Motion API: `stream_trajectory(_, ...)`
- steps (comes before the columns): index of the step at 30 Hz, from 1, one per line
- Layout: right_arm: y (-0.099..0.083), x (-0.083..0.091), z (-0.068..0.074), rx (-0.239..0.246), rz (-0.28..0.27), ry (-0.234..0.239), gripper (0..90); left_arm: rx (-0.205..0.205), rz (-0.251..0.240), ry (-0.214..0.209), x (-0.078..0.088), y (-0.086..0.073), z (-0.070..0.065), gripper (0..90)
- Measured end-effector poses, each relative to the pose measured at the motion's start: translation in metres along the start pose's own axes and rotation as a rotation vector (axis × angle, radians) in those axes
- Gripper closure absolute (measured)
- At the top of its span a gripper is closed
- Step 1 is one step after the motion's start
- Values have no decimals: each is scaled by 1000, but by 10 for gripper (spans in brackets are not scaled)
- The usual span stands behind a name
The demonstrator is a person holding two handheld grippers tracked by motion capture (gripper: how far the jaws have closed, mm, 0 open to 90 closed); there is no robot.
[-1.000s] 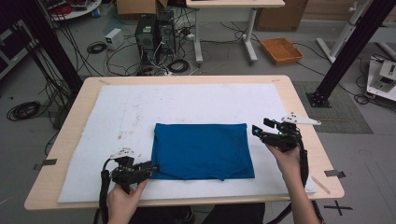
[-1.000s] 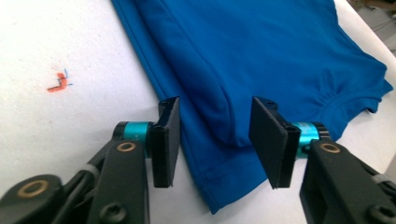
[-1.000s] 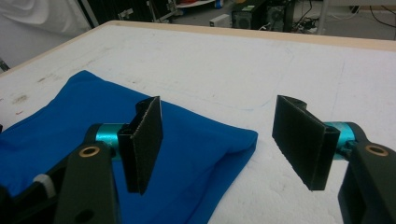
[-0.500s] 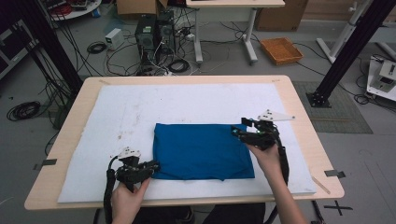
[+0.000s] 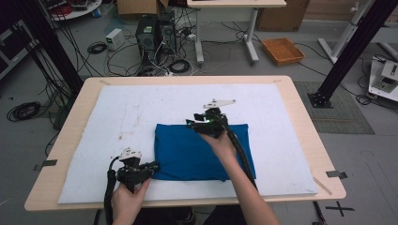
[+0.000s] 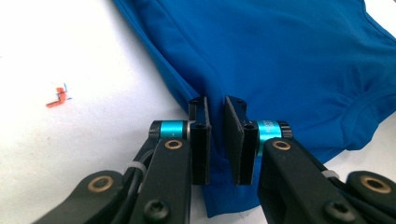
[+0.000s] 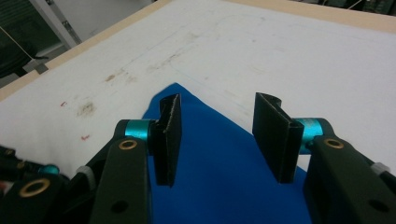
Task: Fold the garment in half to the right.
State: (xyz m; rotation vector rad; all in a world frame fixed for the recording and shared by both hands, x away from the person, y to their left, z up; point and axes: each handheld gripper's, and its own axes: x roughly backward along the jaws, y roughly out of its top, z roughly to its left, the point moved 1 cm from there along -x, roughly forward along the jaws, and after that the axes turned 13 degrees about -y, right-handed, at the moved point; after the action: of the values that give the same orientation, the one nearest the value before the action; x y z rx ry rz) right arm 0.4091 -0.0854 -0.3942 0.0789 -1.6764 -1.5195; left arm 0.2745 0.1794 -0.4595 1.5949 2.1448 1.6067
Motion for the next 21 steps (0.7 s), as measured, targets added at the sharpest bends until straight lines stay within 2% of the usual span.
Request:
stream_trajectory(6, 13, -41, 29, 38, 47, 12, 556, 3, -2, -9, 0, 0, 1, 803)
stream_trajectory(10, 18, -68, 44, 48, 100, 13, 576, 3, -4, -8, 0, 0, 1, 802)
stream_trajectory(12, 20, -80, 51, 67, 111, 4, 599, 4, -1, -12, 0, 0, 2, 802)
stream_trajectory(15, 21, -98, 62, 93, 166, -16, 615, 4, -2, -12, 0, 0, 1, 803)
stream_trajectory(17, 21, -108, 69, 111, 181, -25, 630, 3, -3, -16, 0, 0, 2, 802)
stream_trajectory(19, 21, -116, 74, 115, 188, -34, 639, 6, -4, -18, 0, 0, 2, 802)
stream_trajectory(21, 20, -124, 79, 121, 221, -48, 639, 5, 0, -20, 1, 0, 2, 802)
